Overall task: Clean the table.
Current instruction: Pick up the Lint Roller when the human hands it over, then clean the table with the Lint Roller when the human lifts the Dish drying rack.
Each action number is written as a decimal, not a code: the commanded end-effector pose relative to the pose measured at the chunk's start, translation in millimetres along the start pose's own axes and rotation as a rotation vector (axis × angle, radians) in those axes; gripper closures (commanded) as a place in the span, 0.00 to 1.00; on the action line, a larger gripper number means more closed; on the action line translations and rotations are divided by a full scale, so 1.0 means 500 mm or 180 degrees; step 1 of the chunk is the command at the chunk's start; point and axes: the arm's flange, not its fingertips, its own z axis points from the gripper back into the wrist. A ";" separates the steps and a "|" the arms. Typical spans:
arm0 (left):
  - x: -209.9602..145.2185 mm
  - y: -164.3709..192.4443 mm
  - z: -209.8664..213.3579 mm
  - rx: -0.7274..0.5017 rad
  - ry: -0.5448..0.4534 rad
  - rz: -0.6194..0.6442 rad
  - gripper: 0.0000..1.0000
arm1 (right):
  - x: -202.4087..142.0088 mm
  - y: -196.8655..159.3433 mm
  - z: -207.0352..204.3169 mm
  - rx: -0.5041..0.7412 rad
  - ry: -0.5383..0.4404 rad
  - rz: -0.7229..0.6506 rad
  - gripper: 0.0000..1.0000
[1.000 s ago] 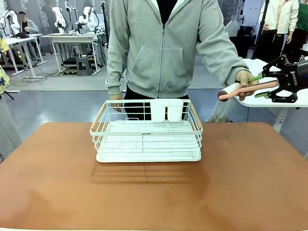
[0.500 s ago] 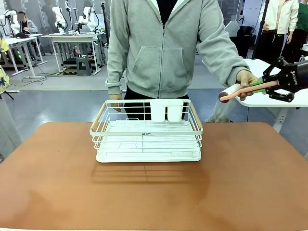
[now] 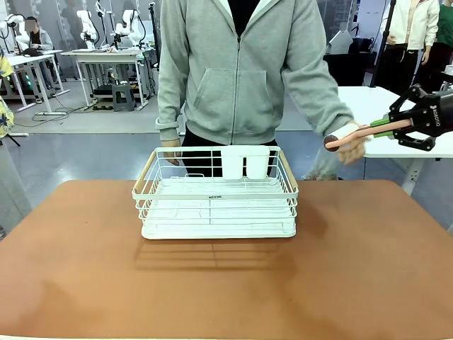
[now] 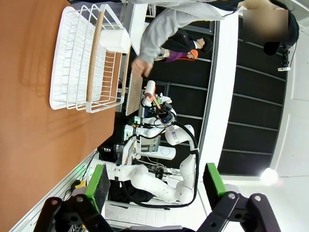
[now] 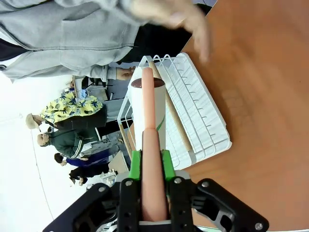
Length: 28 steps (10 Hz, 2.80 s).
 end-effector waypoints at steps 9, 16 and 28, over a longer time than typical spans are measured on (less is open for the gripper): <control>-0.009 -0.001 0.004 0.0009 0.0033 -0.0025 0.00 | -0.004 0.005 -0.005 -0.0003 0.0013 0.0018 1.00; -0.009 -0.001 0.004 0.0009 0.0033 -0.0025 0.00 | -0.004 0.005 -0.005 -0.0003 0.0013 0.0018 1.00; -0.009 -0.001 0.004 0.0009 0.0033 -0.0025 0.00 | -0.019 0.120 0.026 -0.0664 0.0509 0.1110 0.79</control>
